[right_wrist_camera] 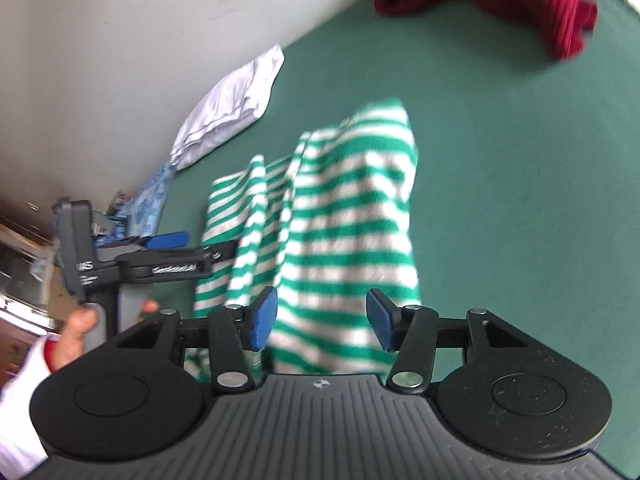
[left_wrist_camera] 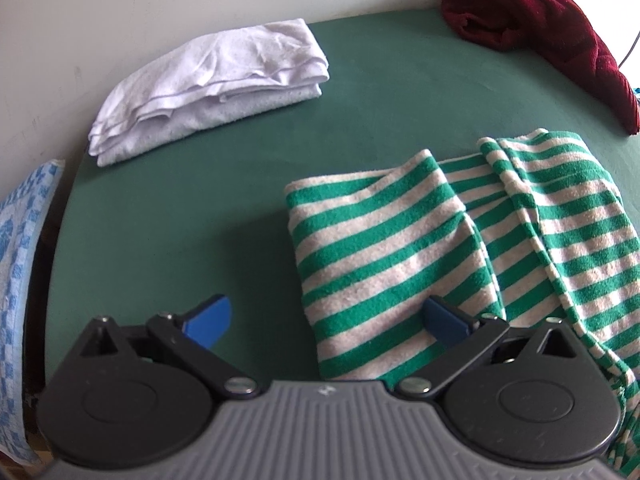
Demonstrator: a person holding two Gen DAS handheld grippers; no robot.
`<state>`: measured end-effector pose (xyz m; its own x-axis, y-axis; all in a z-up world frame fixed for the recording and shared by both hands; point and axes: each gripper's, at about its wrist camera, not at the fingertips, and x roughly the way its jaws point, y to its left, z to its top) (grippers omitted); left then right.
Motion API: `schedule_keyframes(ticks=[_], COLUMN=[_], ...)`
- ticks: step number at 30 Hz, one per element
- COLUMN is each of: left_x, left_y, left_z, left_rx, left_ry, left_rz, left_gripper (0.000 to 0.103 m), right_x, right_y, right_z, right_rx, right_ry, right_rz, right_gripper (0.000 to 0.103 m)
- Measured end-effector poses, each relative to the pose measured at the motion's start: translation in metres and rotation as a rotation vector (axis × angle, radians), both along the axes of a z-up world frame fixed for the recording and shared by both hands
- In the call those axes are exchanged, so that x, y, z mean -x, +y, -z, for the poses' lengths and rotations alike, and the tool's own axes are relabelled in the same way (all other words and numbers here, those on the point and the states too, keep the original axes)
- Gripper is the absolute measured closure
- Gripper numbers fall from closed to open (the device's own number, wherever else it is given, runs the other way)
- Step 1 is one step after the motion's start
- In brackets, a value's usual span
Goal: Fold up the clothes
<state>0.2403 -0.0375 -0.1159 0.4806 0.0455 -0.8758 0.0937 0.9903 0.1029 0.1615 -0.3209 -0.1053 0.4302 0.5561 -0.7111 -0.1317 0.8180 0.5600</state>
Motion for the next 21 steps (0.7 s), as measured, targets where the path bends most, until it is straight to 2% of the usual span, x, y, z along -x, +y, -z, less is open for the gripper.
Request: schedule_keyframes(ticks=[9,17,21], left_x=[-0.002,-0.004,0.0], left_y=[0.006,0.017,0.018], left_z=[0.003,0.007,0.009], left_rx=[0.053,0.132,0.133], left_ry=[0.003,0.0,-0.027], left_rz=[-0.019,-0.02,0.01], left_gripper=[0.0,0.0,0.001], right_x=[-0.01,-0.017,-0.022], right_y=[-0.009,-0.002,-0.001], right_z=[0.013,0.013,0.014], right_rx=[-0.002,0.032,0.056], right_ry=[-0.048,-0.129,-0.174], right_rz=[0.058,0.054,0.035], right_gripper=[0.053,0.054,0.054])
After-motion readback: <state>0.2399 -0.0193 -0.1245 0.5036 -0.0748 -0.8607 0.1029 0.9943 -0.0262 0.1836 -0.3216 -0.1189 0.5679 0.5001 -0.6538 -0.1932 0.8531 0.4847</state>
